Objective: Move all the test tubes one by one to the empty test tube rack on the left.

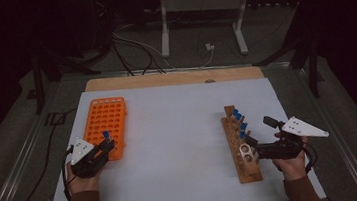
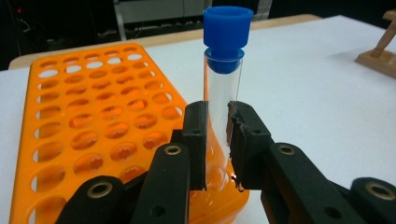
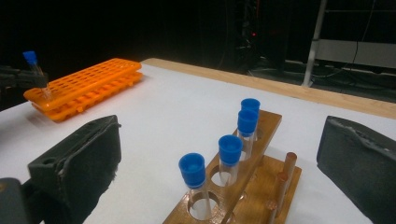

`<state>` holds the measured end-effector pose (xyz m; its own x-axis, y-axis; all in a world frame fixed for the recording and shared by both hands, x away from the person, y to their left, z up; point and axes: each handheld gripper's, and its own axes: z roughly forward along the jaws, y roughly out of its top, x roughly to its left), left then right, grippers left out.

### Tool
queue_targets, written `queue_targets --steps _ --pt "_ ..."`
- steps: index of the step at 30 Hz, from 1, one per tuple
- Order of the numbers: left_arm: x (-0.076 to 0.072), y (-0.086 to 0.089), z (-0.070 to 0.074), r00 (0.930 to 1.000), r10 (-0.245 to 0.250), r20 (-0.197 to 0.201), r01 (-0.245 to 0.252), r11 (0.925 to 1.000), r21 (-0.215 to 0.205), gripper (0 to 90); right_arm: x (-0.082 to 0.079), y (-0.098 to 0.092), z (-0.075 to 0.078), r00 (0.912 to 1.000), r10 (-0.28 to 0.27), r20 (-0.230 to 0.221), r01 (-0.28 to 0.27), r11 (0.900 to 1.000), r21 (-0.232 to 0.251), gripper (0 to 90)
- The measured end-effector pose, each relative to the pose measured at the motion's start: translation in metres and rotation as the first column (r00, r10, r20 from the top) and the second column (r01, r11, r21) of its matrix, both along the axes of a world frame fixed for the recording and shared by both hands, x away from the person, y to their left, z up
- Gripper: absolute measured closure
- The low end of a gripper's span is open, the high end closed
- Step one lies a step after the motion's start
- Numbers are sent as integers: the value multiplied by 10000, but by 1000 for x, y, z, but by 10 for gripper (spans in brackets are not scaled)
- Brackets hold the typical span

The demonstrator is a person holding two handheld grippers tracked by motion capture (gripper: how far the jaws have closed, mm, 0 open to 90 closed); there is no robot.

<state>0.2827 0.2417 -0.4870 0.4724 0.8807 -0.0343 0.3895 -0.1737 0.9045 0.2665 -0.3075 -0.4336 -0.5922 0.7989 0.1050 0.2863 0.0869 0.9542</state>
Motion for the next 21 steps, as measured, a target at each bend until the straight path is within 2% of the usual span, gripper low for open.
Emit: queue_targets --steps 5,12,21 --pt "2 -2 -4 9996 24 -288 -17 9997 234 784 0 1 0 10000 53 5 -53 10000 -16 0" --pt "3 -2 -6 9986 77 -531 -67 9998 183 784 0 1 -1 10000 79 -39 -79 10000 -24 0" --pt "4 -4 -9 9971 92 -759 -56 9989 470 784 -1 2 -2 9998 175 -16 -175 9998 -52 0"
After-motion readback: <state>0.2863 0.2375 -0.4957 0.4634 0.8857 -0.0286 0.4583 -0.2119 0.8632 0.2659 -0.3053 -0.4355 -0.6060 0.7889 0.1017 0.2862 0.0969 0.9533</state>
